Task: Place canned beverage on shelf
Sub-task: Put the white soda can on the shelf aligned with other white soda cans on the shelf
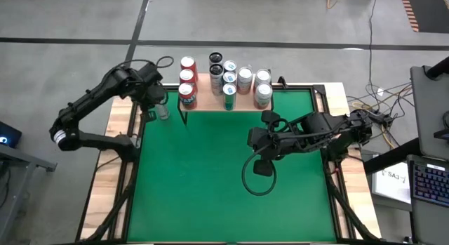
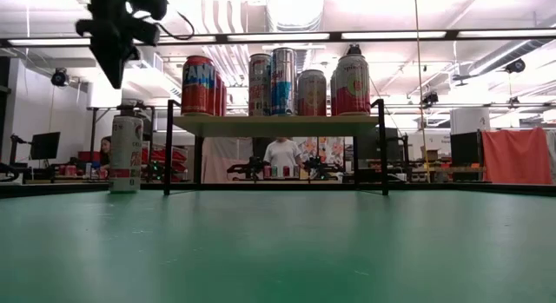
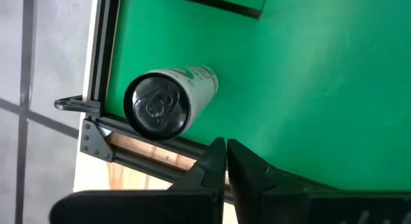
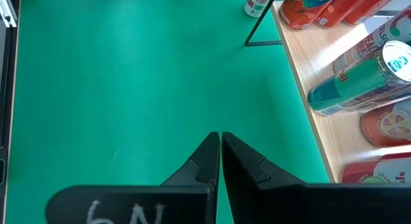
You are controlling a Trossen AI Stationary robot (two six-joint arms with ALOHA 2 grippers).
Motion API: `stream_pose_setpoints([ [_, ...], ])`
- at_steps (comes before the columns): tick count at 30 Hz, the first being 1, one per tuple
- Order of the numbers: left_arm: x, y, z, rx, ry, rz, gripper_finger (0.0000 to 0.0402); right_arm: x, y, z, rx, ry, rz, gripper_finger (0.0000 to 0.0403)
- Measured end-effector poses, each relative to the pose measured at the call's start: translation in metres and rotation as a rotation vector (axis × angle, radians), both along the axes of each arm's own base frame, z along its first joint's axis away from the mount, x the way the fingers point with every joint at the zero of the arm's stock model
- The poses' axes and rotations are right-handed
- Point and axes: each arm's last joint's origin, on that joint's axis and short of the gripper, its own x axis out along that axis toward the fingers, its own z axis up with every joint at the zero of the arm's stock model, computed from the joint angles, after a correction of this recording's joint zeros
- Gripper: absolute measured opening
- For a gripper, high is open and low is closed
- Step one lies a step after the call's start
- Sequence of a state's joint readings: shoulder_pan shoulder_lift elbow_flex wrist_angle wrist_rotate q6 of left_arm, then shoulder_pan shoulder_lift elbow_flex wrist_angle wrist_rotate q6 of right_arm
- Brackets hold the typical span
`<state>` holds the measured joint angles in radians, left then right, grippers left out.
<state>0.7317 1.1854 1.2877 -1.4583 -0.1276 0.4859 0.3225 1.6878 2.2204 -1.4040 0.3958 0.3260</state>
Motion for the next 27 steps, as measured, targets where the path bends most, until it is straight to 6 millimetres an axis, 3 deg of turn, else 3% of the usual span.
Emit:
stream_pose_setpoints([
  [14,0.016,0.032,-0.022,0.007,0.136,0.061,0.0015,0.001,0.000,0.000,-0.013,0.003,0.017,0.0009],
  [20,0.010,0.044,-0.024,0.012,0.130,0.126,0.0079,0.001,0.000,0.000,-0.025,0.006,0.031,0.0009],
  [27,0.010,0.048,-0.015,0.105,0.027,0.166,0.0196,0.001,0.000,0.000,-0.037,0.013,0.049,0.0009],
])
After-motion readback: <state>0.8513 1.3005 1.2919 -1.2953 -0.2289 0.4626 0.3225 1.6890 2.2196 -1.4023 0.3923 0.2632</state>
